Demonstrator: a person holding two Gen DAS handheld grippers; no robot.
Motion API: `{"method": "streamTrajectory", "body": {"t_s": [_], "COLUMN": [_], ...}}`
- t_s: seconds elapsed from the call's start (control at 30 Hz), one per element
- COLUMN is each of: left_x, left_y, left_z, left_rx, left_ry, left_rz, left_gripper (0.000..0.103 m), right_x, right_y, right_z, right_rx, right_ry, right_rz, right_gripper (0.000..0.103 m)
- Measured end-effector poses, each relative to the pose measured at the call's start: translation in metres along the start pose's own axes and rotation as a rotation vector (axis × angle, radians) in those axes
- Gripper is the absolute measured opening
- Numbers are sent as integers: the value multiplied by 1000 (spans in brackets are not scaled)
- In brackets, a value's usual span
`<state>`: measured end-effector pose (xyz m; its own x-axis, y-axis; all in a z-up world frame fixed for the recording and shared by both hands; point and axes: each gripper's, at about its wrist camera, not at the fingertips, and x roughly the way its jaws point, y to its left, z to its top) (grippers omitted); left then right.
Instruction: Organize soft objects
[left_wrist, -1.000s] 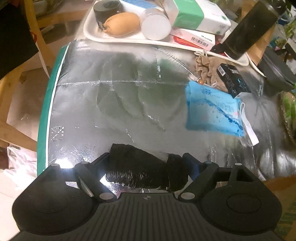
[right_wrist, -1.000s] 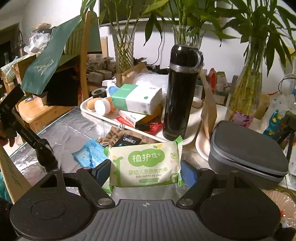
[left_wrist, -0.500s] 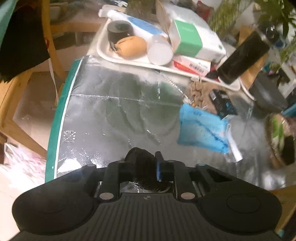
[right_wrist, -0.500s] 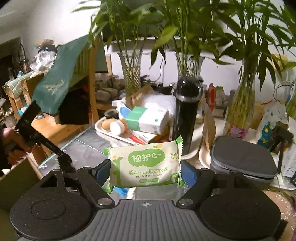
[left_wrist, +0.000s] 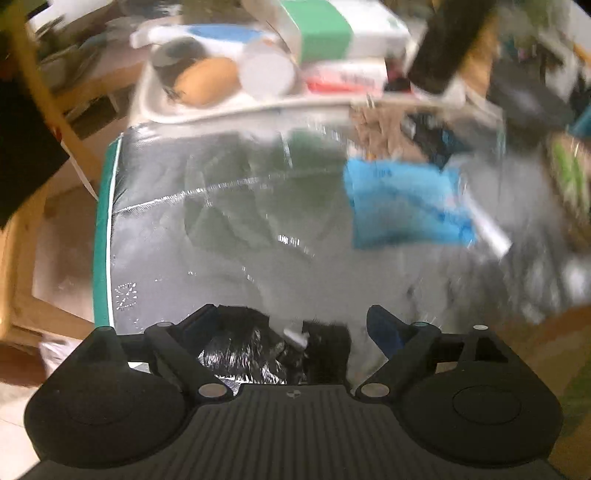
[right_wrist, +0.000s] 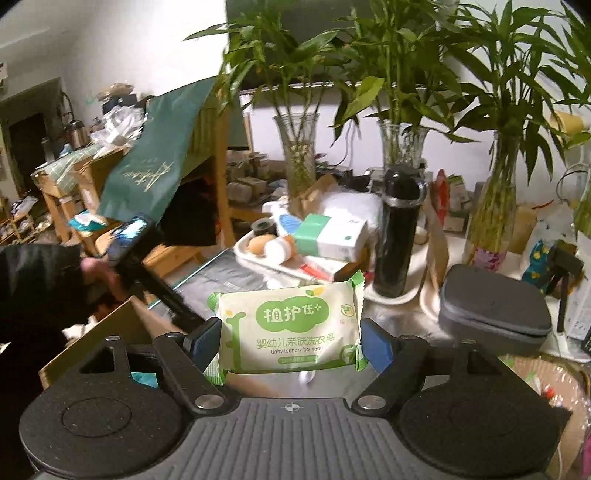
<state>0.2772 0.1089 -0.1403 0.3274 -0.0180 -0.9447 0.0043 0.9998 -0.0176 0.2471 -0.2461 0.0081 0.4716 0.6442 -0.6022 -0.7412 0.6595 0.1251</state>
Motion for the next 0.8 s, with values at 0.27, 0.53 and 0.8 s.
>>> {"method": "streamTrajectory", "body": {"t_s": [0.27,0.53,0.8], "left_x": [15,-33,-93], "left_y": [-18,-10,0], "left_z": [-7,-13,-27], "left_rx": [139,36,-39], "left_ry": [27,-87,-204], "left_rz": [126,96,50], "left_gripper": [84,62,1], "right_x": [-12,-16,-19], "right_y": [29,46,59], "right_z": [-16,-33,-40], "right_rx": [-28,-43,-52], "right_ry": [43,78,91], "right_rz": [41,30,23], "right_gripper": [81,81,81]}}
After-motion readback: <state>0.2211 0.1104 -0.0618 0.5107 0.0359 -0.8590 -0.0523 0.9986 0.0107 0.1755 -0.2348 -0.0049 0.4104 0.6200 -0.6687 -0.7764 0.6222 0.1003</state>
